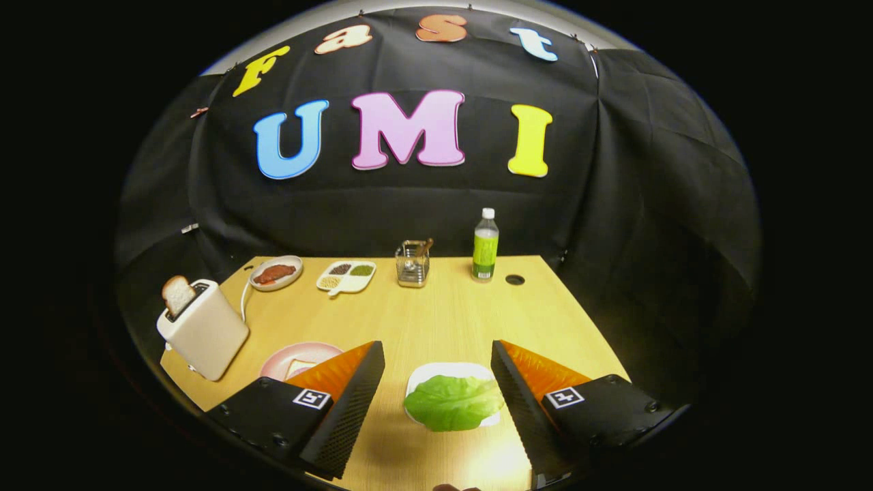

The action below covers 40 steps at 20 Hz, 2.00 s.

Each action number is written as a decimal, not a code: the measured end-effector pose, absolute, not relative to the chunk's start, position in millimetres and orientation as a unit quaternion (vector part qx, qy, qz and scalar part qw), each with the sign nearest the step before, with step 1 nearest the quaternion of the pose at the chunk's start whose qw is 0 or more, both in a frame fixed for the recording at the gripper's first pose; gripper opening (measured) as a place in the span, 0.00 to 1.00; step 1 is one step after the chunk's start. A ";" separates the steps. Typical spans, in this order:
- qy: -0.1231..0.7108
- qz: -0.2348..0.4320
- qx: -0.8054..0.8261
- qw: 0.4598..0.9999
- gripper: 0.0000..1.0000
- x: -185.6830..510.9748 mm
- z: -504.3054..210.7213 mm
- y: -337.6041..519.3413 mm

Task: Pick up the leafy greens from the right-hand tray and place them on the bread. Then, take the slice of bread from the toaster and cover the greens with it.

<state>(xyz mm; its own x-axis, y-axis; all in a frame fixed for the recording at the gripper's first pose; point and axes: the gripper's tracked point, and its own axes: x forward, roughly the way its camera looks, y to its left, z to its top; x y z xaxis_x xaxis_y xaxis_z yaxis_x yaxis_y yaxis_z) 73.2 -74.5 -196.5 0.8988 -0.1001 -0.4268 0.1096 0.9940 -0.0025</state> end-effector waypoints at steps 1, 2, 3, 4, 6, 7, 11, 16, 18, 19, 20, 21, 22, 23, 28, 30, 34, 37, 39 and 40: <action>0.230 -0.060 0.012 0.971 0.98 76.1 -211.0 -78.1; 0.242 -0.067 0.013 0.968 0.98 80.1 -225.1 -82.0; 0.254 -0.075 0.015 0.964 0.98 83.5 -238.6 -86.3; 0.266 -0.084 0.017 0.960 0.98 85.0 -253.3 -90.6; 0.286 -0.100 0.026 0.953 0.98 89.3 -279.2 -96.6; 0.297 -0.105 0.030 0.949 0.98 91.1 -292.3 -98.3; 0.339 -0.121 0.048 0.932 0.98 94.6 -334.4 -102.1; 0.365 -0.159 0.057 0.915 0.93 91.2 -365.3 -116.8; 0.369 -0.165 0.056 0.913 0.93 91.0 -371.7 -116.6; 0.370 -0.165 0.049 0.913 0.93 91.4 -373.3 -117.3; 0.372 -0.163 0.041 0.913 0.93 92.0 -374.6 -116.7; 0.376 -0.158 0.034 0.913 0.93 91.8 -377.1 -114.1; 0.380 -0.149 0.032 0.913 0.90 91.4 -378.4 -109.3; 0.381 -0.141 0.038 0.913 0.88 93.3 -379.2 -105.1; 0.392 -0.143 0.035 0.908 0.60 93.9 -381.9 -100.6; 0.393 -0.131 0.025 0.910 0.50 95.6 -381.2 -94.4; 0.391 -0.118 -0.015 0.913 0.18 97.3 -381.0 -86.6; 0.399 -0.106 -0.015 0.911 0.08 96.1 -379.1 -80.2; 0.407 -0.096 0.002 0.908 0.06 98.9 -380.0 -81.4; 0.412 -0.092 0.013 0.906 0.05 99.2 -379.9 -80.9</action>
